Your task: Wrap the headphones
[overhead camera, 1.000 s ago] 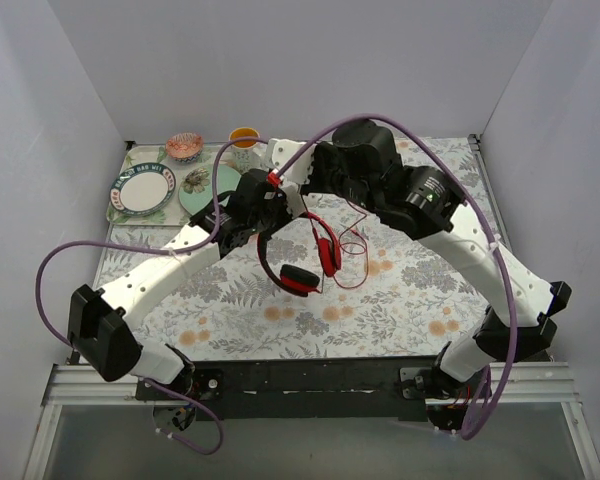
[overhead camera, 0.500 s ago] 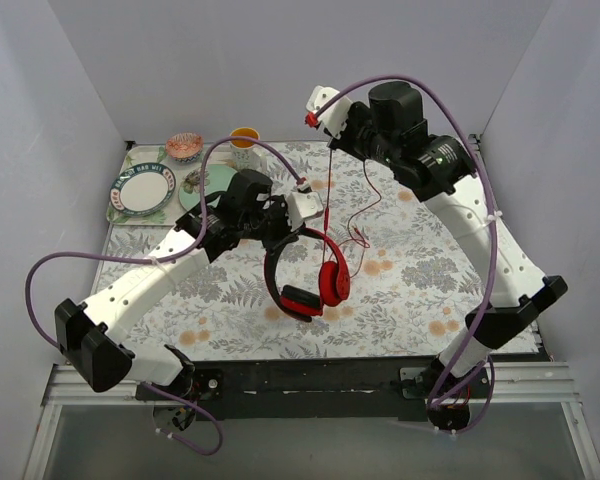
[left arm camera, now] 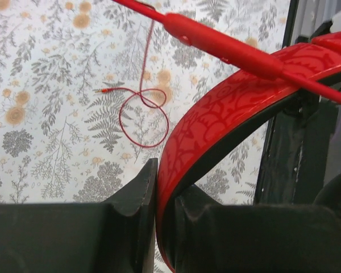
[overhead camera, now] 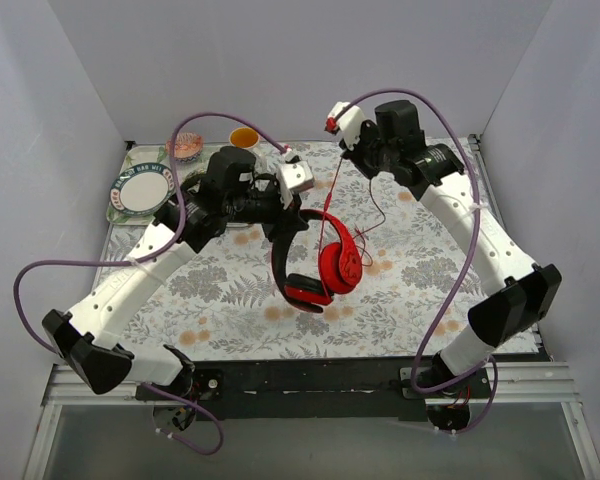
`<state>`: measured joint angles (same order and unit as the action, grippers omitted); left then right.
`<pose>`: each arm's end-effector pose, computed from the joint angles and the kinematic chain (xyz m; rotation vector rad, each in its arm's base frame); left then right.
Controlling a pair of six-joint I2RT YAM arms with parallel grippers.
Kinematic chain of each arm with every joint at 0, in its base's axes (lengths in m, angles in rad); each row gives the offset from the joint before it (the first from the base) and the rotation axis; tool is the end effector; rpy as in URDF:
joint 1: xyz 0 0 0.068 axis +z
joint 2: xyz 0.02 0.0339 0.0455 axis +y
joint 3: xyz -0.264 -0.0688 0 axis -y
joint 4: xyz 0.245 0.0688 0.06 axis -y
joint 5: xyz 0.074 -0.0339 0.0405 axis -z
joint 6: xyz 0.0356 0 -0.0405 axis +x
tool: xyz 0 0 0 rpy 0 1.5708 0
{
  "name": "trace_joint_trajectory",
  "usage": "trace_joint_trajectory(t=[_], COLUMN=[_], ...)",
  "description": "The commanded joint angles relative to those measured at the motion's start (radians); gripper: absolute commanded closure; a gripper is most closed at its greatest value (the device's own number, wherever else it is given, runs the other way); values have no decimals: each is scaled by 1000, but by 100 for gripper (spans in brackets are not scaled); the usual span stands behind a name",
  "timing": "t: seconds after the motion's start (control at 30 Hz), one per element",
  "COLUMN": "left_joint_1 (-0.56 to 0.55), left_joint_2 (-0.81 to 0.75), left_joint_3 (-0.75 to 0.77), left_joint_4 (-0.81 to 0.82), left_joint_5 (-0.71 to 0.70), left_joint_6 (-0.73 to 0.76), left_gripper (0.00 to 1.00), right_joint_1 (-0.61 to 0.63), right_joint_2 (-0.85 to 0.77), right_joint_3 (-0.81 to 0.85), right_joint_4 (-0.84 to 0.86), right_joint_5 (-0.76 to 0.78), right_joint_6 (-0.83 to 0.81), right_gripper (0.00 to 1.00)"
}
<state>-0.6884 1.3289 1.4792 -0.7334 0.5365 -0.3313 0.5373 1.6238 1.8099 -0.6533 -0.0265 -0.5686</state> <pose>0.2026 -0.1902 0.4082 0.7339 2.1749 -1.1414 0.3101 0.1858 0.4321 -1.0844 1.7254 0.0074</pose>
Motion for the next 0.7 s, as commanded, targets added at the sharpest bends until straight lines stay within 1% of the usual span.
trace_joint_trajectory(t=[0.0,0.03,0.07,0.1,0.13,0.17,0.2,0.23,0.27,0.3,0.33,0.37,0.4,0.5,0.57,0.6,0.67], left_joint_1=[36,50,55,58,64,64,66,67,67,67,67,67,67,67,67,67,67], left_joint_2=[-53,-36,-25,-17,-7,18,30,44,65,78,87,98,114,139,151,162,171], left_joint_3=[134,165,221,254,283,350,381,406,436,490,521,550,599,670,694,704,731], left_joint_4=[65,69,75,80,89,89,88,88,86,85,80,75,74,72,72,72,71], left_joint_5=[76,76,60,39,5,-35,-132,-176,-214,-271,-292,-311,-349,-392,-426,-437,-469], left_joint_6=[-219,-247,-311,-340,-369,-399,-413,-420,-423,-428,-430,-428,-436,-446,-454,-456,-465], left_gripper=[100,100,100,100,100,100,100,100,100,100,100,100,100,100,100,100,100], right_joint_1=[-57,-57,-57,-57,-56,-54,-54,-54,-51,-48,-46,-40,-37,-20,-13,-10,-2], right_joint_2=[-116,-120,-117,-114,-113,-114,-116,-126,-134,-140,-148,-147,-147,-108,-71,-58,-22], right_joint_3=[-141,-159,-185,-201,-224,-277,-318,-364,-407,-504,-541,-578,-631,-675,-685,-692,-710], right_joint_4=[201,230,244,270,302,389,447,515,687,761,841,960,1019,1133,1168,1207,1232], right_joint_5=[-154,-224,-271,-312,-387,-424,-456,-499,-521,-532,-544,-549,-550,-558,-563,-569,-578], right_joint_6=[121,148,162,185,209,263,297,332,410,444,482,542,561,630,648,664,674], right_gripper=[99,99,99,99,99,98,94,89,81,77,75,70,67,62,61,59,54])
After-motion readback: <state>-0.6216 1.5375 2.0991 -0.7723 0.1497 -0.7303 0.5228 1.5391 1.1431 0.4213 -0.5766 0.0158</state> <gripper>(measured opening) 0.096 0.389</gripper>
